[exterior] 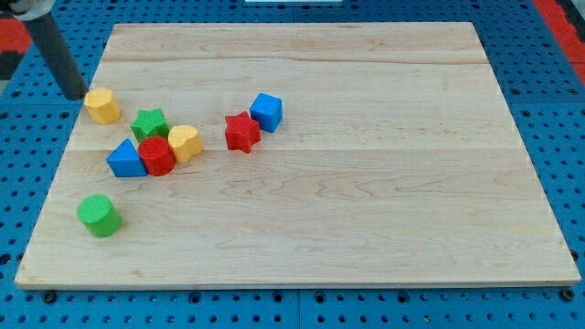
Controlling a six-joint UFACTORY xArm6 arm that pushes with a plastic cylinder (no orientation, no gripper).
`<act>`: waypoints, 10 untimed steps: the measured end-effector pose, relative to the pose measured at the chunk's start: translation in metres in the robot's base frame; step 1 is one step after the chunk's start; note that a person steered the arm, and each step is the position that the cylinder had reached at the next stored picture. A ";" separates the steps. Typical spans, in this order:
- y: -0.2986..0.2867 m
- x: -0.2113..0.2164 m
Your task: Move the blue triangle into the blue cube
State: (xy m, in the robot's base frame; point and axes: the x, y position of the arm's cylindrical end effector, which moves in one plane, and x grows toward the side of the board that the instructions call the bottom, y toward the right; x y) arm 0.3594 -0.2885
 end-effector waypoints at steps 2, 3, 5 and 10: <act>0.109 0.037; 0.083 0.050; 0.060 0.091; 0.077 0.144</act>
State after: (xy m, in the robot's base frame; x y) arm 0.5030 -0.2111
